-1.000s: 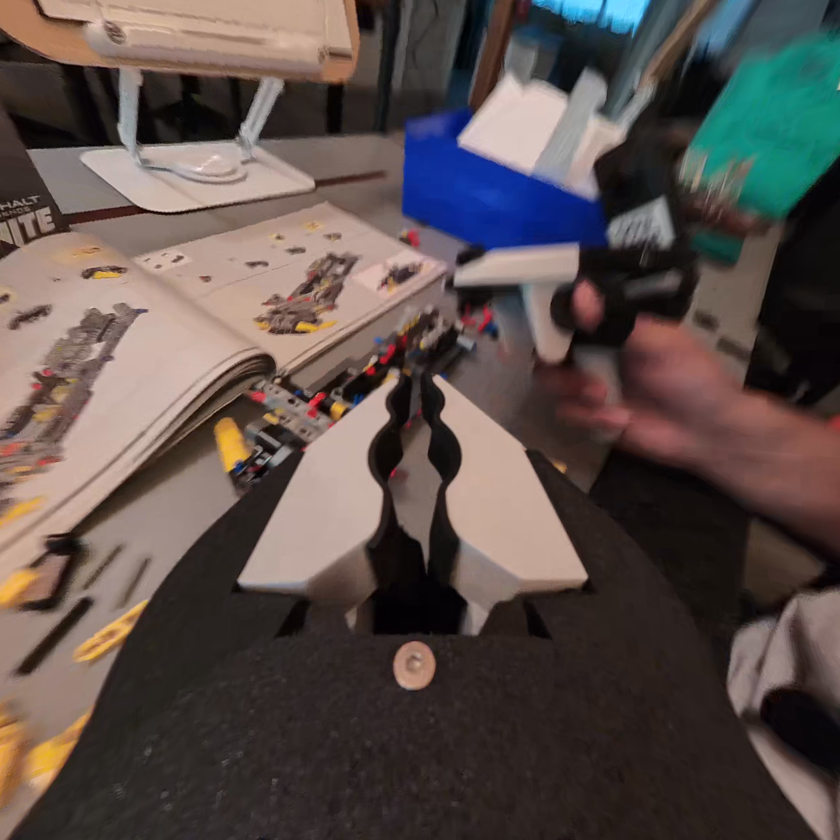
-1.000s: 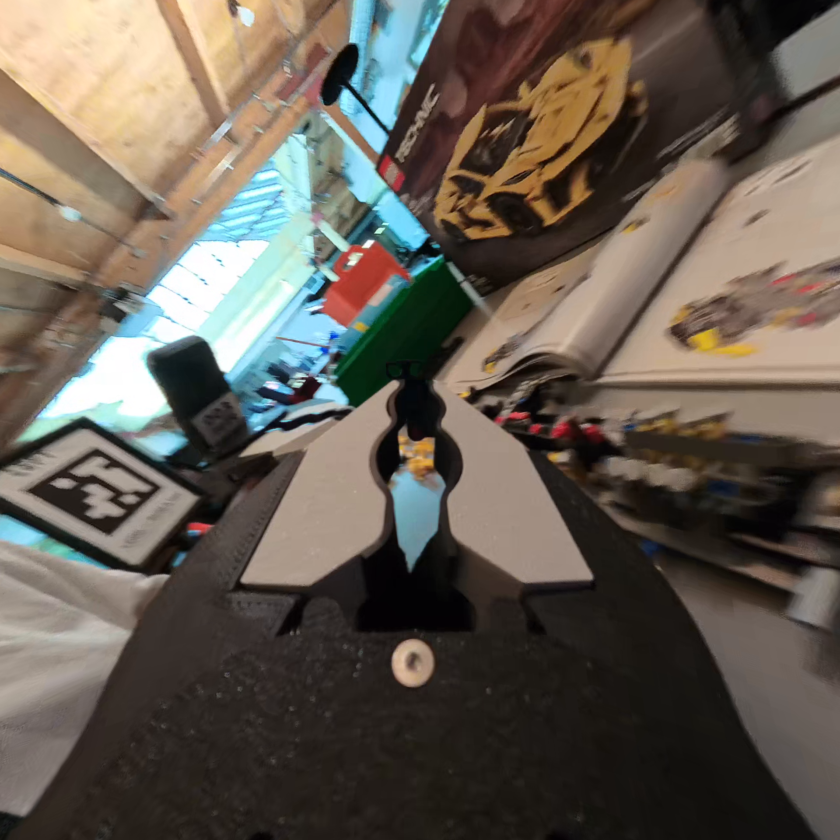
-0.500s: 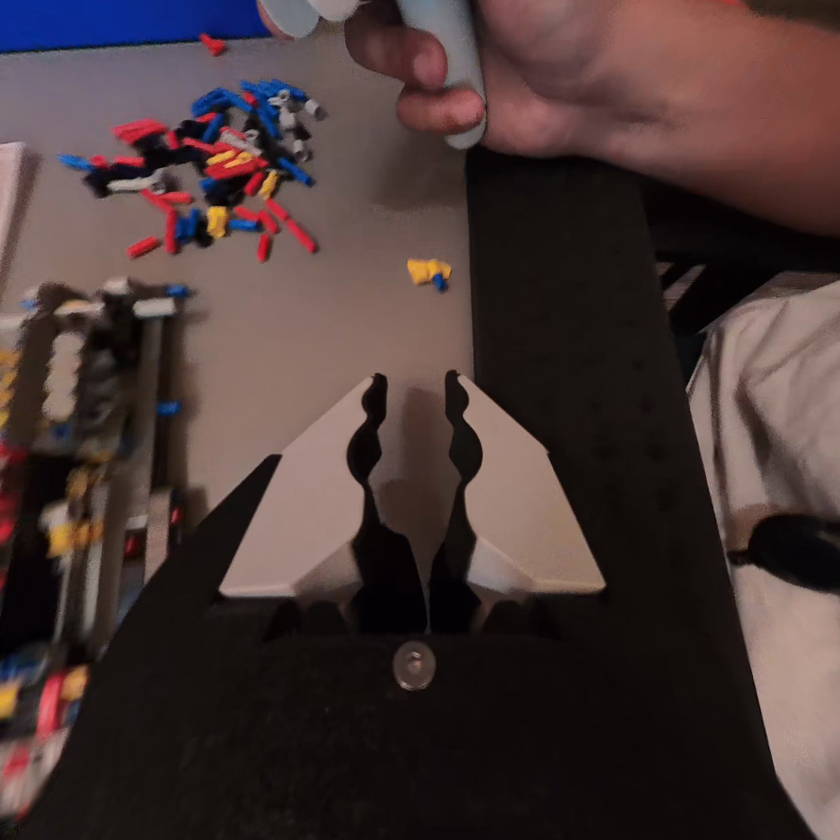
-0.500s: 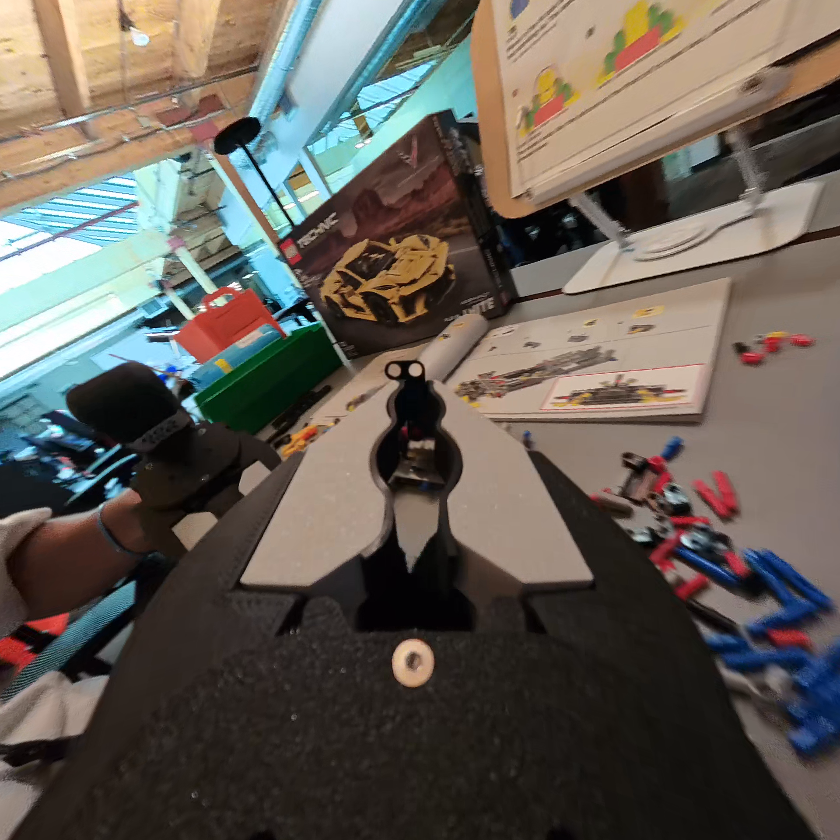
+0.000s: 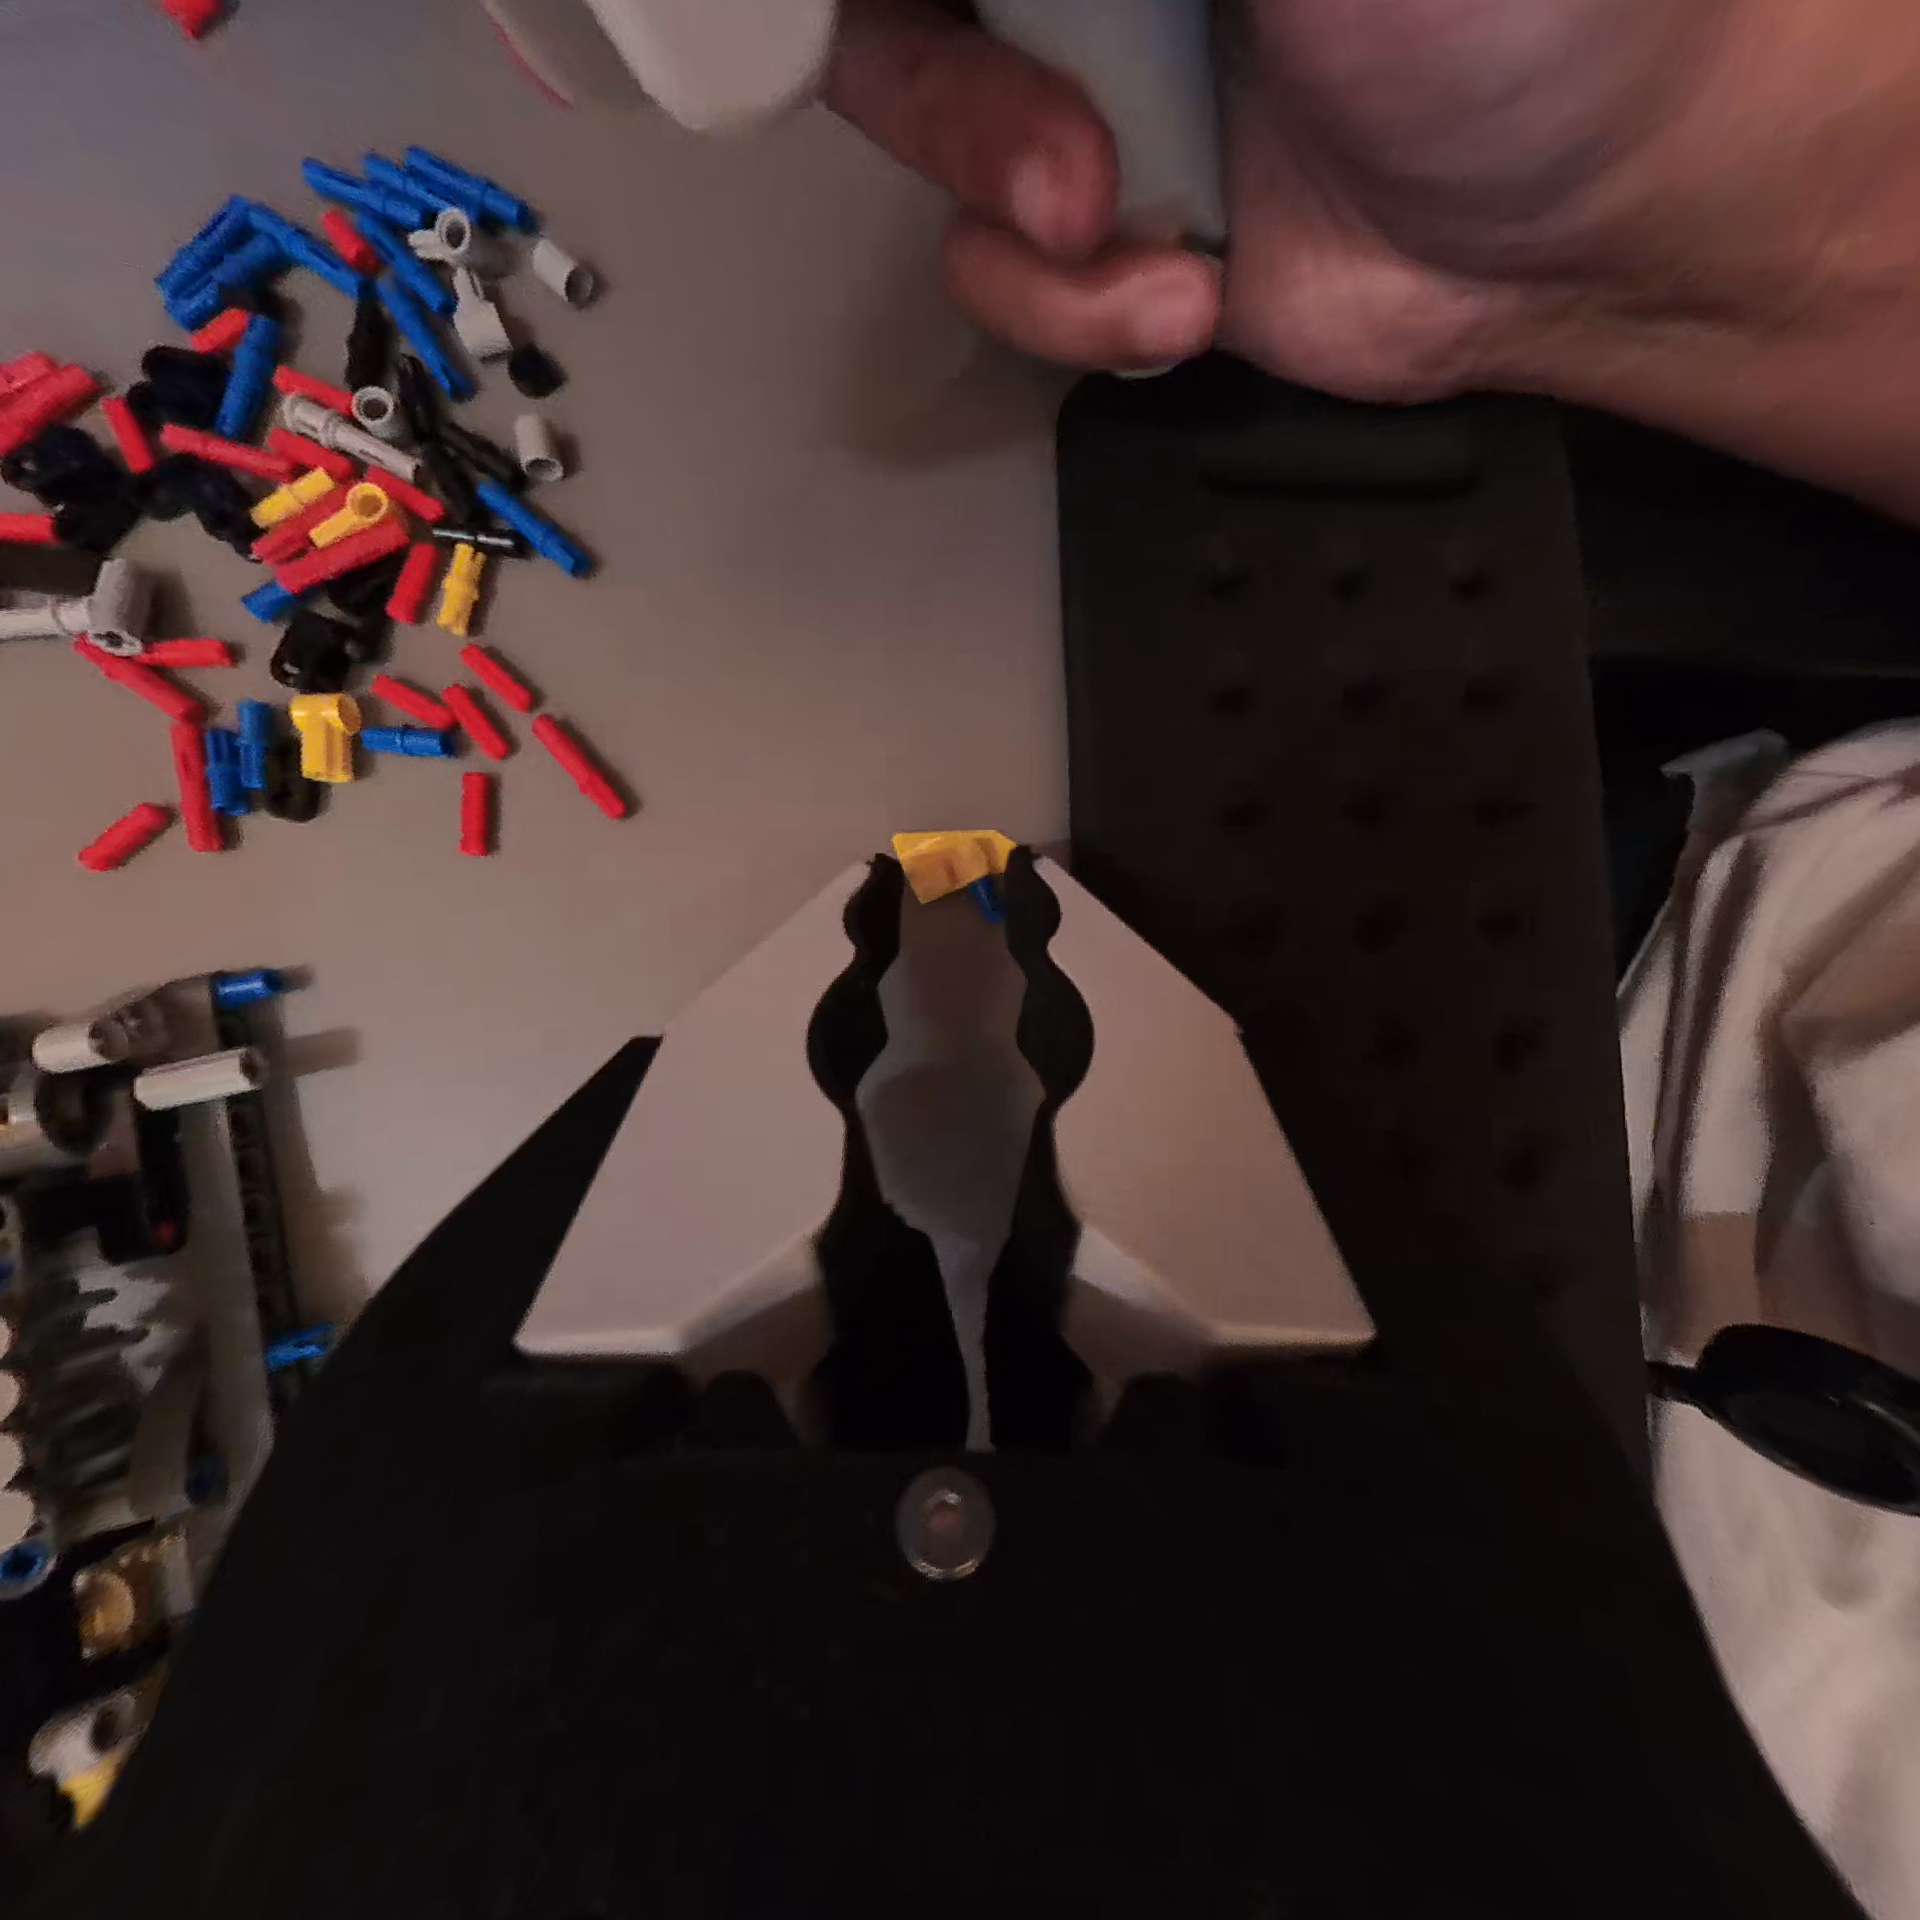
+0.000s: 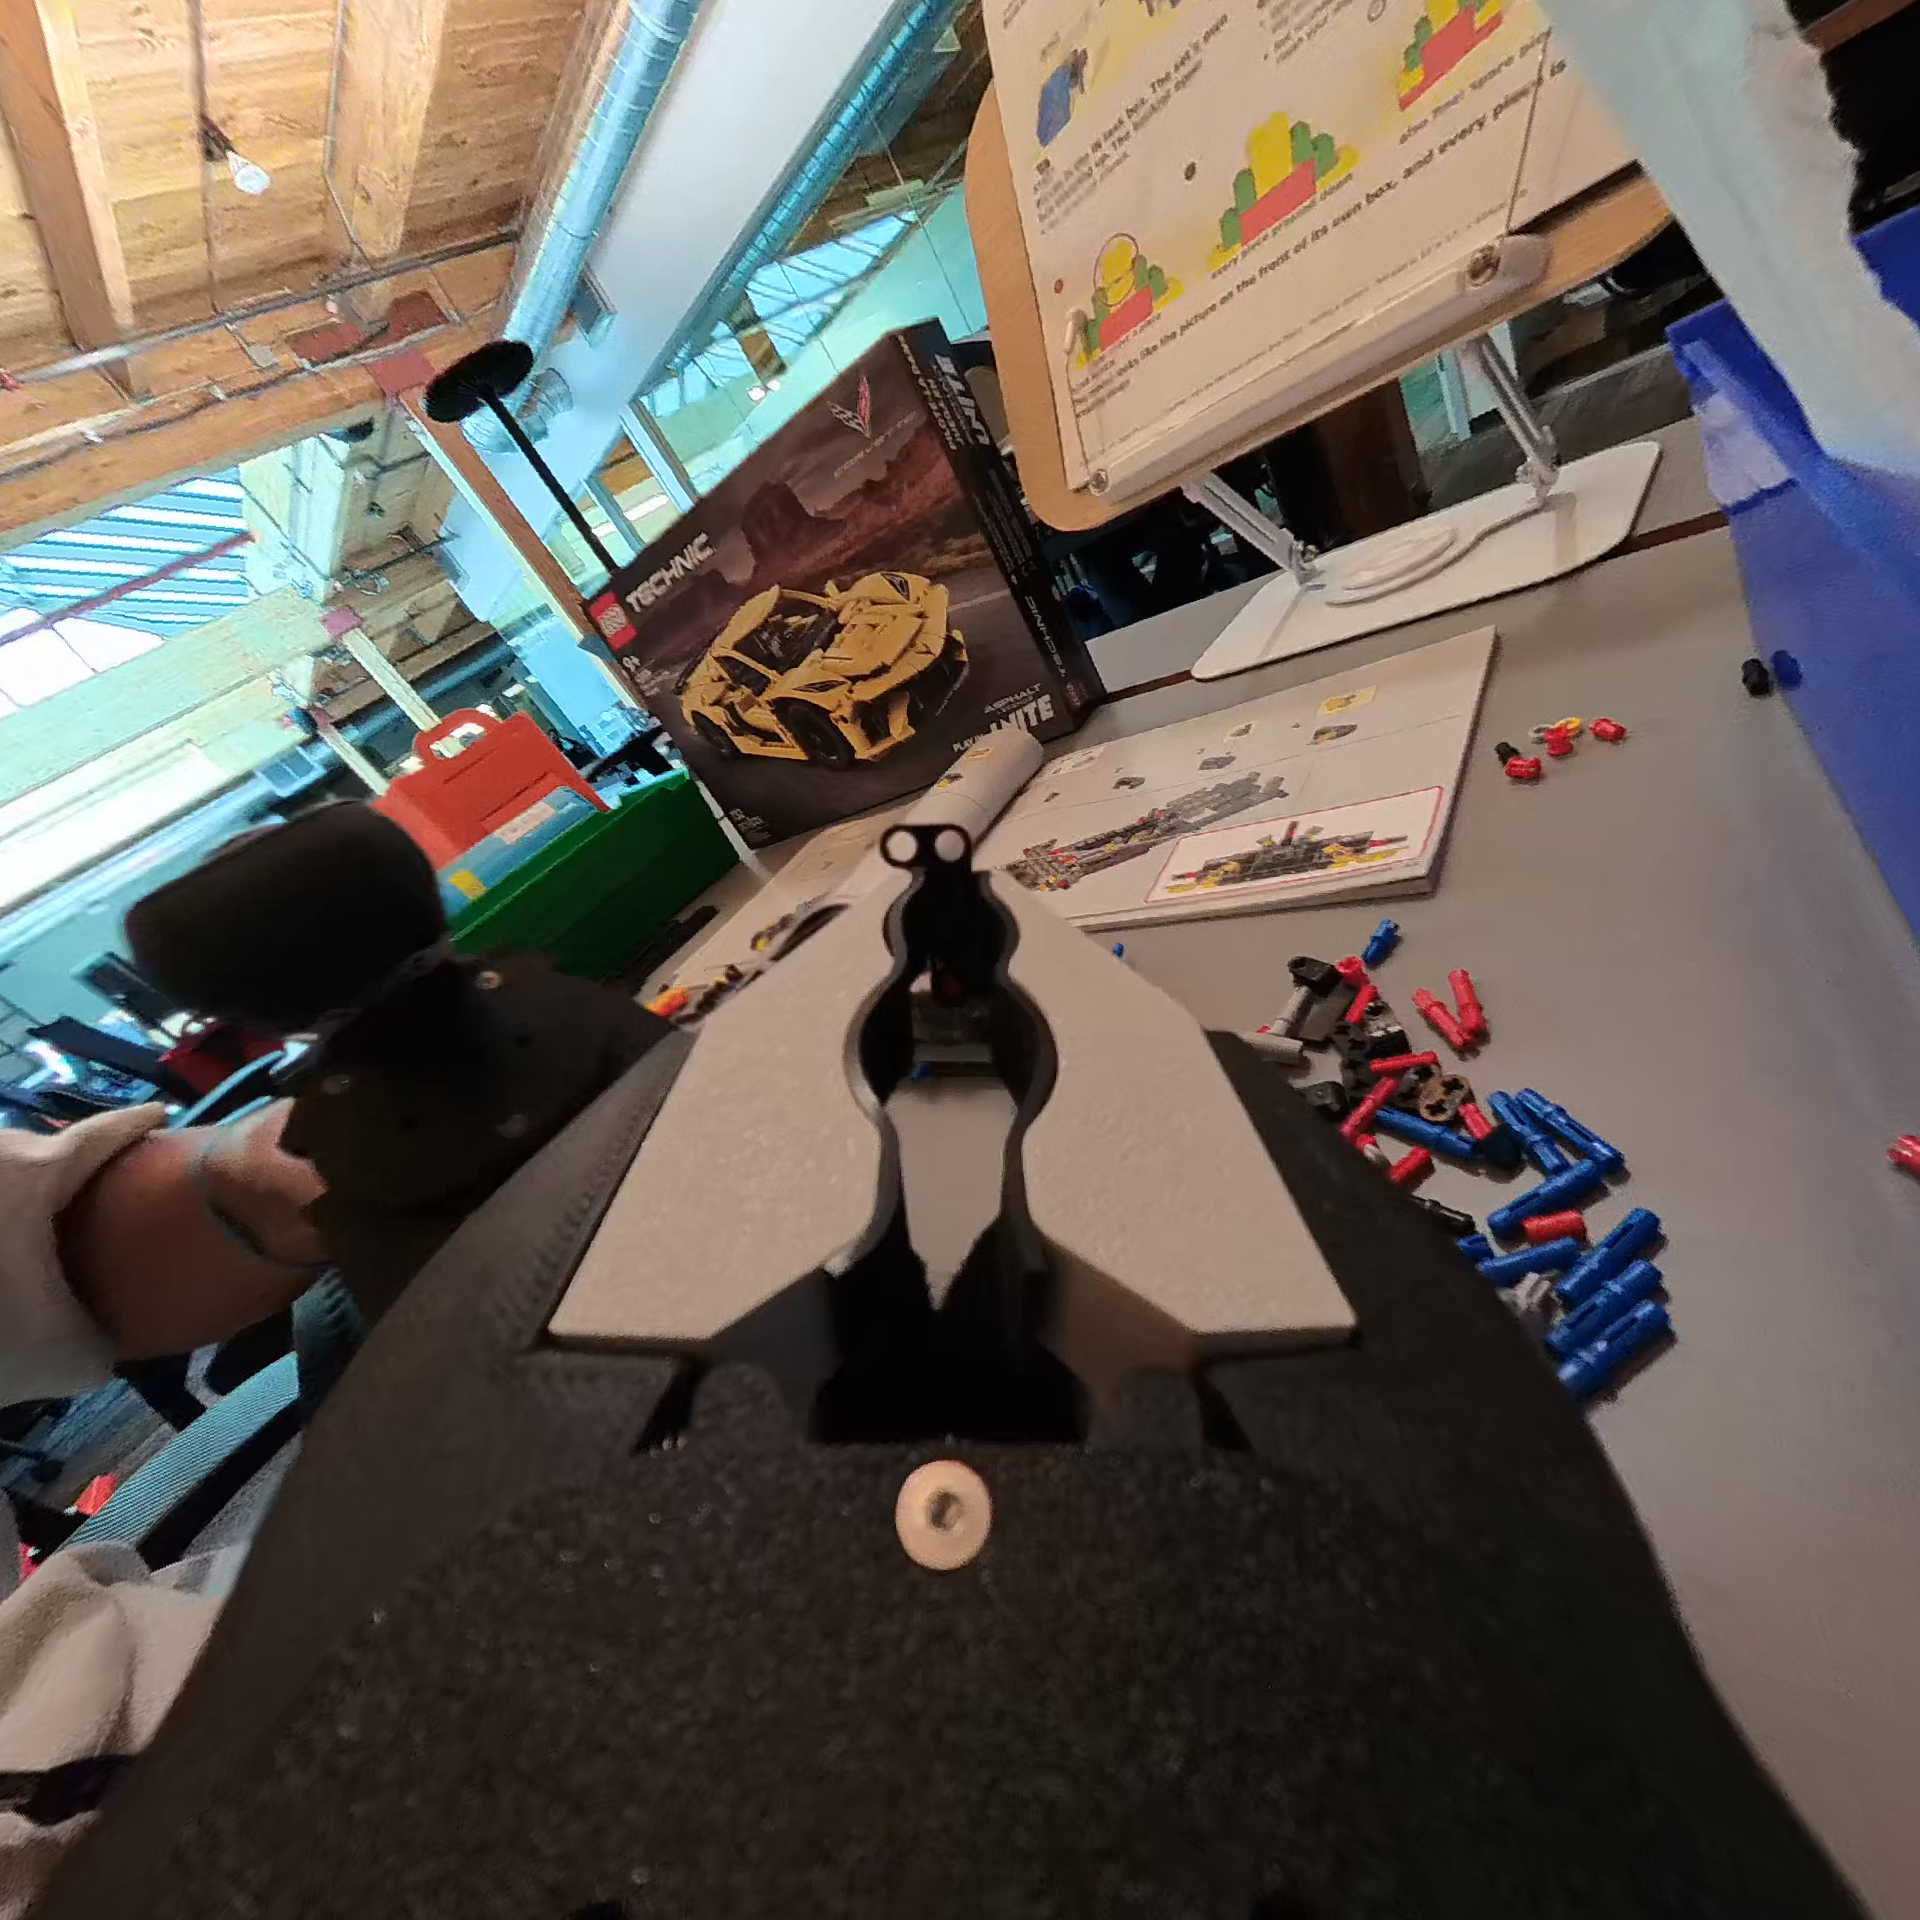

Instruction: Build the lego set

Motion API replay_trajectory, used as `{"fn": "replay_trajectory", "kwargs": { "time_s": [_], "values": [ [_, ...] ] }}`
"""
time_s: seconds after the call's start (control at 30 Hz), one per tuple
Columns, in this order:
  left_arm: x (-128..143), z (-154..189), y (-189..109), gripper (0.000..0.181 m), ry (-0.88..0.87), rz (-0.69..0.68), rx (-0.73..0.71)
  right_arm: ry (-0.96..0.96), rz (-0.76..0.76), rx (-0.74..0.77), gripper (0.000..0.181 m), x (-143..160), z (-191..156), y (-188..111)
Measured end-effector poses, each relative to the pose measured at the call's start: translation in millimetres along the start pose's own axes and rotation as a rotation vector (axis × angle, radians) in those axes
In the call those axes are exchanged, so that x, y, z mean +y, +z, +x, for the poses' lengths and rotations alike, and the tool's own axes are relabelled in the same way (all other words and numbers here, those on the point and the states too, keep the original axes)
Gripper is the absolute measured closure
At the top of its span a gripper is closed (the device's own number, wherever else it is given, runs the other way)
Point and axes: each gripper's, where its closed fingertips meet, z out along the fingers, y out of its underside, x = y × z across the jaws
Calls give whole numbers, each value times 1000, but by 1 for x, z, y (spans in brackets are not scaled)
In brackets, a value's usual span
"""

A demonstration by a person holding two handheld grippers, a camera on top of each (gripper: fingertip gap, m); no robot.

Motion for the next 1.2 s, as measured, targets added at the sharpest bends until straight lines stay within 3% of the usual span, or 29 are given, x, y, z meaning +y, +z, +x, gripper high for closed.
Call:
{"fn": "replay_trajectory", "kwargs": {
  "time_s": [0.1, 0.2, 0.37, 0.5, 0.8, 1.03, 1.1, 1.2],
  "values": [
    [2, 3, 2, 164, 0, -37, -39, -57, -146, 109, 175, 16, 16, -2],
    [4, 1, 4, 165, -4, -54, -73, -144, -515, 183, 175, 58, 30, -12],
    [4, 1, 6, 166, 8, -40, -62, -252, -899, 200, 175, 101, 22, -41],
    [4, -2, 3, 166, 32, 9, -56, -305, -1069, 229, 174, 118, 22, -56],
    [-11, -26, -53, 166, 118, 392, -194, -304, -1086, 179, 173, 126, 16, -43],
    [-12, -35, -75, 166, 194, 537, -283, -229, -1026, 103, 156, 123, -1, -42],
    [-19, -31, -83, 166, 260, 600, -309, -163, -919, 41, 155, 108, -15, -36],
    [-29, -19, -93, 166, 315, 682, -305, 35, -628, -180, 154, 68, -56, -15]
  ]
}}
